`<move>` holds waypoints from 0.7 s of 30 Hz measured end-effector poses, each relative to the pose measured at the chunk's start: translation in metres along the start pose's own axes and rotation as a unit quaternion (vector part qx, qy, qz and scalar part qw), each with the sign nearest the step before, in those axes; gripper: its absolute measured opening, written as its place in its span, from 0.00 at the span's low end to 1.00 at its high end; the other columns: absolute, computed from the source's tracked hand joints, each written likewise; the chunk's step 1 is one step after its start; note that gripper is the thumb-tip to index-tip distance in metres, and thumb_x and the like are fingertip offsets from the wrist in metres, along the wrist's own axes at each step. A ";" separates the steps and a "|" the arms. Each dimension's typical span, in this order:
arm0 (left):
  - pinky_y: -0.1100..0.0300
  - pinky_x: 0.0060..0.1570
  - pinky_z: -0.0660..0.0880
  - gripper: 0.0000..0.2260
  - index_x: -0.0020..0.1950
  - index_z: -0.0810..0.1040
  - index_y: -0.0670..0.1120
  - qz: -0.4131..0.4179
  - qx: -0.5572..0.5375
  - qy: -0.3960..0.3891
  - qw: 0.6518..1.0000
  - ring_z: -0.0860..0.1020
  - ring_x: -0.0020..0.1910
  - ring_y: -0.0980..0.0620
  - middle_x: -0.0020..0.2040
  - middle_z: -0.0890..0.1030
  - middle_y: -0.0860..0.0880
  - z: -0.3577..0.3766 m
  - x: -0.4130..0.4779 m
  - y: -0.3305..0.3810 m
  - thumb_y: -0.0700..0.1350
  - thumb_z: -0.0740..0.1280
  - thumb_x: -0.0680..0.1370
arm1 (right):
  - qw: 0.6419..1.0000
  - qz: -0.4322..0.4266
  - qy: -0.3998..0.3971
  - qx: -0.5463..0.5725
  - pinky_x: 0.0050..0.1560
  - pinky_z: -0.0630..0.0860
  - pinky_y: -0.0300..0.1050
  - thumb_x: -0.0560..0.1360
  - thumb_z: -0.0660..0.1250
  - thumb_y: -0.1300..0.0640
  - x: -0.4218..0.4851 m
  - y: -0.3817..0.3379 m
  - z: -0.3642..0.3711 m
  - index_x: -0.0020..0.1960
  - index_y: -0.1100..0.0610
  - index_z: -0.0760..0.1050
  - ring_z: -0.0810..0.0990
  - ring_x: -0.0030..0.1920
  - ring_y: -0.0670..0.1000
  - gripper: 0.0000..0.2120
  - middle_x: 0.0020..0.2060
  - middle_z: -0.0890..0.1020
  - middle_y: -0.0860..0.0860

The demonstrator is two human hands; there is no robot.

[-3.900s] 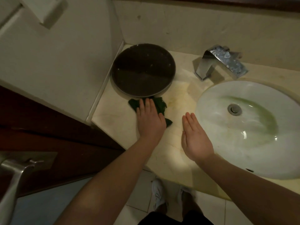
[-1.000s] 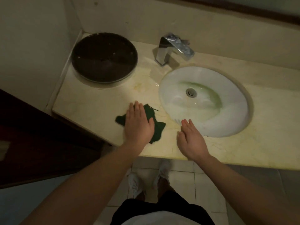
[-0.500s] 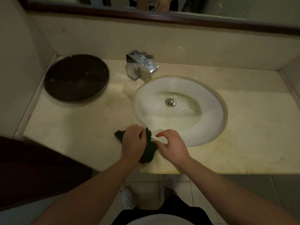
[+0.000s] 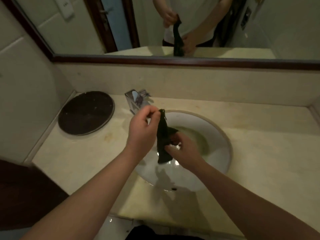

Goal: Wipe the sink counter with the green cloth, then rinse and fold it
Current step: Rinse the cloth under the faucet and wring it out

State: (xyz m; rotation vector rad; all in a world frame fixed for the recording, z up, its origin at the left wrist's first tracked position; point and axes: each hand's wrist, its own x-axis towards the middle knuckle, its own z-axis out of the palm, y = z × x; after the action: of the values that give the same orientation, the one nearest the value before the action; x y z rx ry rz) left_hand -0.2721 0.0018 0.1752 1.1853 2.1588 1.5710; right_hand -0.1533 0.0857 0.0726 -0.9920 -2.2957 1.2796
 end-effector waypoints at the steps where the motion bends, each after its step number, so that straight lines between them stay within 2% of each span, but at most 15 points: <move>1: 0.68 0.37 0.69 0.08 0.42 0.75 0.50 0.000 0.001 -0.003 1.000 0.72 0.37 0.59 0.38 0.76 0.52 0.001 0.005 0.009 0.41 0.63 0.80 | 1.000 -0.006 0.014 -0.004 0.50 0.79 0.47 0.73 0.69 0.51 0.007 -0.002 -0.006 0.54 0.52 0.77 0.80 0.47 0.46 0.12 0.47 0.82 0.47; 3: 0.70 0.37 0.70 0.08 0.43 0.74 0.52 -0.009 -0.013 0.003 1.000 0.73 0.38 0.59 0.39 0.76 0.54 0.002 0.016 0.021 0.42 0.62 0.80 | 0.999 -0.002 0.038 -0.010 0.48 0.80 0.53 0.75 0.66 0.53 0.017 -0.004 -0.018 0.51 0.53 0.77 0.81 0.44 0.49 0.07 0.45 0.82 0.49; 5: 0.71 0.37 0.70 0.08 0.44 0.74 0.52 -0.020 -0.051 0.014 0.998 0.74 0.39 0.58 0.40 0.76 0.53 0.001 0.028 0.029 0.41 0.62 0.81 | 0.998 0.005 0.049 0.026 0.46 0.81 0.56 0.75 0.66 0.52 0.026 -0.008 -0.028 0.53 0.50 0.72 0.81 0.44 0.50 0.08 0.47 0.80 0.50; 7: 0.69 0.39 0.73 0.08 0.44 0.75 0.51 -0.025 -0.084 -0.006 0.996 0.76 0.41 0.56 0.42 0.77 0.51 0.000 0.038 0.034 0.41 0.62 0.81 | 0.995 0.011 0.015 0.099 0.45 0.83 0.53 0.73 0.70 0.51 0.034 -0.018 -0.036 0.59 0.47 0.64 0.82 0.46 0.49 0.20 0.54 0.76 0.48; 8: 0.68 0.41 0.74 0.08 0.44 0.76 0.51 -0.019 -0.085 -0.032 0.996 0.77 0.43 0.55 0.43 0.78 0.50 0.001 0.041 0.036 0.41 0.63 0.80 | 0.995 0.005 -0.005 0.098 0.46 0.82 0.52 0.72 0.72 0.50 0.040 -0.023 -0.037 0.63 0.45 0.61 0.83 0.46 0.49 0.26 0.56 0.74 0.47; 9: 0.65 0.43 0.76 0.07 0.45 0.77 0.52 -0.011 -0.074 -0.059 0.995 0.78 0.45 0.55 0.44 0.79 0.50 0.002 0.044 0.037 0.42 0.63 0.80 | 0.998 -0.005 -0.018 0.062 0.47 0.82 0.51 0.72 0.72 0.50 0.048 -0.026 -0.037 0.64 0.45 0.61 0.82 0.45 0.49 0.27 0.56 0.74 0.46; 11: 0.62 0.46 0.78 0.06 0.46 0.78 0.51 -0.004 -0.060 -0.085 0.995 0.80 0.47 0.54 0.45 0.79 0.50 0.002 0.048 0.036 0.42 0.63 0.80 | 0.999 -0.006 -0.017 -0.032 0.47 0.80 0.50 0.74 0.69 0.52 0.066 -0.032 -0.039 0.59 0.48 0.70 0.81 0.43 0.48 0.15 0.50 0.80 0.47; 13: 0.65 0.44 0.77 0.09 0.46 0.77 0.49 -0.028 -0.113 -0.051 0.992 0.80 0.44 0.59 0.43 0.80 0.52 -0.005 0.052 0.030 0.38 0.62 0.80 | 0.998 0.012 -0.004 -0.062 0.43 0.77 0.46 0.76 0.65 0.55 0.077 -0.039 -0.045 0.51 0.50 0.74 0.79 0.41 0.48 0.04 0.42 0.81 0.48; 15: 0.70 0.38 0.73 0.12 0.44 0.76 0.48 -0.068 -0.190 0.012 0.979 0.77 0.37 0.63 0.39 0.78 0.55 -0.018 0.055 0.014 0.33 0.59 0.79 | 0.998 0.023 0.009 -0.061 0.42 0.77 0.45 0.77 0.63 0.56 0.080 -0.043 -0.051 0.51 0.52 0.74 0.79 0.42 0.50 0.04 0.41 0.80 0.49; 17: 0.68 0.37 0.72 0.14 0.43 0.75 0.47 -0.110 -0.213 0.054 0.969 0.75 0.35 0.62 0.39 0.77 0.53 -0.028 0.051 -0.009 0.29 0.58 0.76 | 0.999 0.025 0.017 -0.042 0.45 0.80 0.49 0.77 0.62 0.56 0.079 -0.048 -0.055 0.51 0.53 0.73 0.79 0.43 0.51 0.04 0.42 0.80 0.50; 19: 0.61 0.41 0.75 0.16 0.45 0.74 0.50 -0.159 -0.153 0.084 0.972 0.76 0.40 0.59 0.43 0.75 0.52 -0.029 0.039 -0.039 0.28 0.58 0.75 | 1.000 0.019 0.022 -0.009 0.47 0.81 0.55 0.76 0.62 0.55 0.076 -0.054 -0.054 0.49 0.52 0.73 0.80 0.42 0.52 0.04 0.41 0.80 0.50; 21: 0.54 0.49 0.78 0.17 0.53 0.73 0.55 -0.171 -0.049 0.082 0.981 0.77 0.51 0.53 0.51 0.75 0.52 -0.023 0.021 -0.065 0.33 0.64 0.76 | 1.000 0.008 0.018 -0.009 0.46 0.81 0.53 0.74 0.62 0.55 0.074 -0.060 -0.052 0.48 0.50 0.72 0.80 0.41 0.50 0.04 0.40 0.80 0.48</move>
State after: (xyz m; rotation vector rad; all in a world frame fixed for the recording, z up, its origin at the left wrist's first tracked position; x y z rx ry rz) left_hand -0.3302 -0.0062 0.1338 0.6306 2.2072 1.6420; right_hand -0.1998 0.1484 0.1478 -1.0333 -2.2812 1.2395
